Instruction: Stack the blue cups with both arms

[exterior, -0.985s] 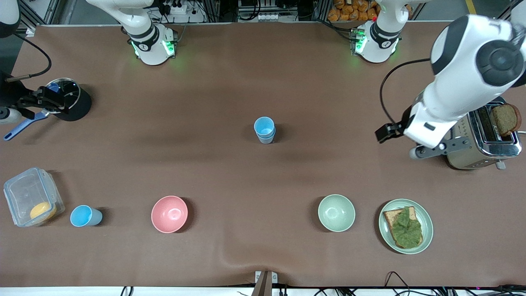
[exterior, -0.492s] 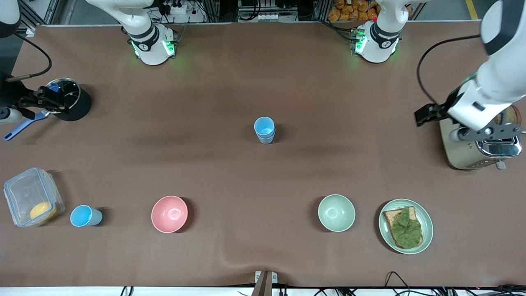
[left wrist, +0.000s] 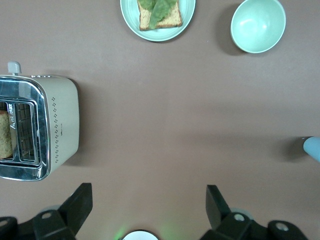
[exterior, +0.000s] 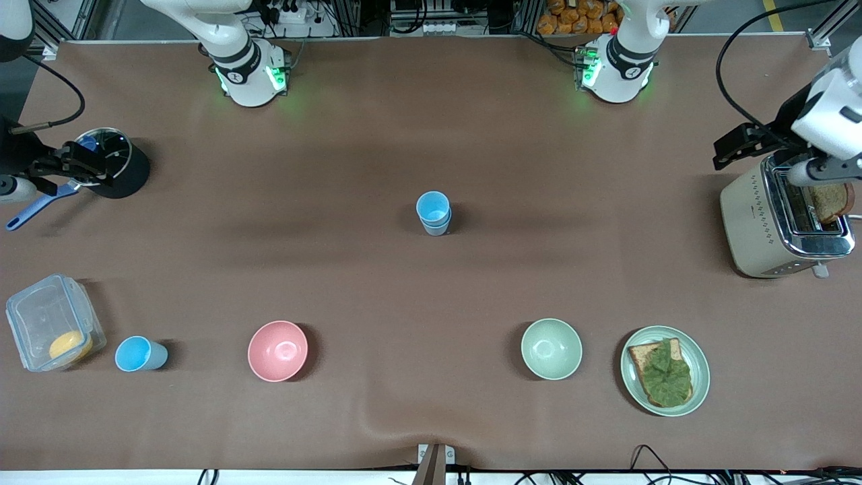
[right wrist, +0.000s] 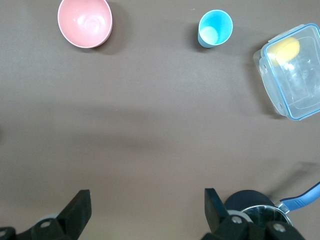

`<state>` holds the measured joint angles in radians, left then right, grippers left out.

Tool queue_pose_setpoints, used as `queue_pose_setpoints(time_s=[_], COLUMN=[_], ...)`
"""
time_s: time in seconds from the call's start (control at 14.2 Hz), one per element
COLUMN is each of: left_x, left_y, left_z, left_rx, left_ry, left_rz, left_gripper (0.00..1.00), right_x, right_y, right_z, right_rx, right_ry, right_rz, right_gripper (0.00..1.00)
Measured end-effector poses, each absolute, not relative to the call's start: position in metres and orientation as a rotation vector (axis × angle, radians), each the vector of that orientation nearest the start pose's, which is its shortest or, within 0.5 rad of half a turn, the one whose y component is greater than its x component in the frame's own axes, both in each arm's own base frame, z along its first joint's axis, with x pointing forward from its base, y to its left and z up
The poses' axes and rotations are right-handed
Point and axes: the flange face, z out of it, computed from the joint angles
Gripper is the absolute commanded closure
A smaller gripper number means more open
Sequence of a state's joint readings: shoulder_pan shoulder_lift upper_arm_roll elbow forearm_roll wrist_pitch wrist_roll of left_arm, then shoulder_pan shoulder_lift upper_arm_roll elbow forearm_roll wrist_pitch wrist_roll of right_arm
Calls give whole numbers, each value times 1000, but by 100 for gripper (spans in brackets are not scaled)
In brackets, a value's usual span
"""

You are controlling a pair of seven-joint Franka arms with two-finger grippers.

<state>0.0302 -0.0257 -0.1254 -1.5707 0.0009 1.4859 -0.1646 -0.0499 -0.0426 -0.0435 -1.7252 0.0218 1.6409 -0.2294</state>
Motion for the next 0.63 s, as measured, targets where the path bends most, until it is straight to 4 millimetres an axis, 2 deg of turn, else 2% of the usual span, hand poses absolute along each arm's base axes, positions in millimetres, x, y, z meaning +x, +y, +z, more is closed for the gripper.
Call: queue_pose_setpoints(time_s=[0.28, 0.63], left_x=[534, 536], left_y=[-51, -40], left_z=[638, 640], left_rx=[-3133, -3134], left_ry=[-13, -35], left_rz=[69, 57], left_gripper=[0, 0], right_x=[541, 541], right_y=[-49, -48], right_z=[581, 581], right_rx=[-3104, -3104], right_ry=[-209, -211], right_rz=[58, 58], right_gripper=[0, 0])
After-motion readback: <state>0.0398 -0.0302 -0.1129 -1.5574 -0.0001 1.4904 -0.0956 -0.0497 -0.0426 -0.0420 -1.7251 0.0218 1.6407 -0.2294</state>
